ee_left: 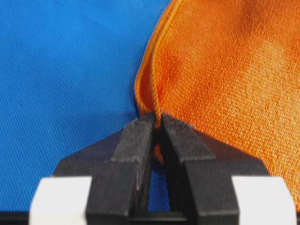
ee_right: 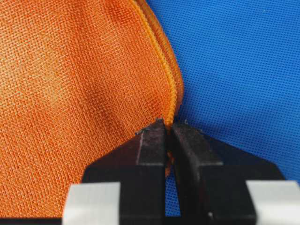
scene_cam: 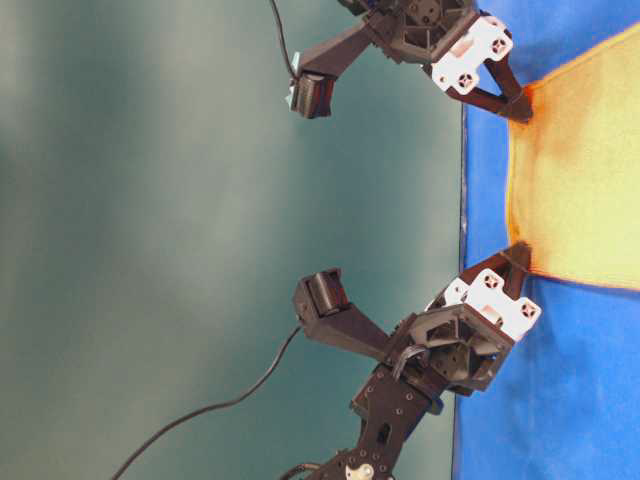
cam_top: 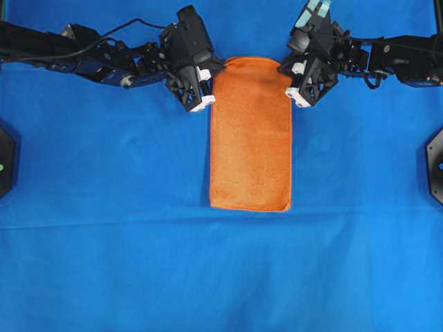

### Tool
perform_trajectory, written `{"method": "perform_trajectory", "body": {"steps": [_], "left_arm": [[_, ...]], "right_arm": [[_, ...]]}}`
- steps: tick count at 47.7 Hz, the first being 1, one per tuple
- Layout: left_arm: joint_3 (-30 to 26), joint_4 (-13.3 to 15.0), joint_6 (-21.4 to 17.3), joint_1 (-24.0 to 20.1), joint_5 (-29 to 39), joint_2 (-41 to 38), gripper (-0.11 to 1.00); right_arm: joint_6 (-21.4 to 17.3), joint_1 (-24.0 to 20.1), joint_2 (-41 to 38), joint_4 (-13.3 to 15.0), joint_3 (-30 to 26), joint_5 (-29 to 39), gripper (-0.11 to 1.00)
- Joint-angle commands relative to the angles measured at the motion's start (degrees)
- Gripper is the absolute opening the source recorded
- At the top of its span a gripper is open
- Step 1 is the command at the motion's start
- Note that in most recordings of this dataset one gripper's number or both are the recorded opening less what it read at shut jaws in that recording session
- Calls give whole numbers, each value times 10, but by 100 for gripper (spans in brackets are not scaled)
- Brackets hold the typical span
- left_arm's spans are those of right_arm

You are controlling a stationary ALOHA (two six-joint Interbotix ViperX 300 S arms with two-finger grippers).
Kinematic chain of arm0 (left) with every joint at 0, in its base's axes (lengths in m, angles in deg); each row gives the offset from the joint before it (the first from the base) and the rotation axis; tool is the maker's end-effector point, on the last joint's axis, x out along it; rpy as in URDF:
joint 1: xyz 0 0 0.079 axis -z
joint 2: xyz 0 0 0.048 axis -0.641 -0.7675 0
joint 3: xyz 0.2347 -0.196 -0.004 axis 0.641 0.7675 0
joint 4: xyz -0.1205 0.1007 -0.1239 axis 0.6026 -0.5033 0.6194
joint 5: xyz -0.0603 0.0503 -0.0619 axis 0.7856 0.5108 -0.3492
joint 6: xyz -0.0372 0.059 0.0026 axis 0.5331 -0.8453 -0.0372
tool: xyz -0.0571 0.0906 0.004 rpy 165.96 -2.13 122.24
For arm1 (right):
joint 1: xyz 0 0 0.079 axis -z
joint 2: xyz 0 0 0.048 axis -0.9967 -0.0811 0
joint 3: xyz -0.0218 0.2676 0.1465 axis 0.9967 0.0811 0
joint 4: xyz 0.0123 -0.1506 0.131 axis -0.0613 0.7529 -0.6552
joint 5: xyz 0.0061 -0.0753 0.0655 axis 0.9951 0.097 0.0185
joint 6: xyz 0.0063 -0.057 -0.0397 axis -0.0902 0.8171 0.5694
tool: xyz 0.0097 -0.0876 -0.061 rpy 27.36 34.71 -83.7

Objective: Fold the orange towel.
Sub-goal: 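Pull the top corners down toward the bottom edge, folding the strip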

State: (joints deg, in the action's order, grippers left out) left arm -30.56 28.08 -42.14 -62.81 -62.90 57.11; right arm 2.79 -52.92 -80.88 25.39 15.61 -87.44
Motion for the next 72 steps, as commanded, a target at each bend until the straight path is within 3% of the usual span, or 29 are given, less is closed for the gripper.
{"method": "perform_trajectory", "body": {"steps": [1,19,32,48,59,65,72], "left_arm": [[-11,-1,-3,-6,-3,10,3],[-13,-1,-54,-24,18,56,3],[-18,-1,-69,-35,22,71,3],[-10,-1,-60,-27,45,86,3],[21,-1,-46,5,91,145,3],[42,-1,-45,44,118,185,3],[69,-1,-33,91,149,219,3]], "right_arm": [[-2,1,8,-8,-2,-4,4],[2,10,47,-18,-5,2,4],[4,30,79,-17,-8,18,4],[5,25,90,-15,-5,18,4],[-4,-16,143,-18,12,25,4],[-6,-63,183,-26,31,53,4],[-6,-133,212,-57,47,80,4]]}}
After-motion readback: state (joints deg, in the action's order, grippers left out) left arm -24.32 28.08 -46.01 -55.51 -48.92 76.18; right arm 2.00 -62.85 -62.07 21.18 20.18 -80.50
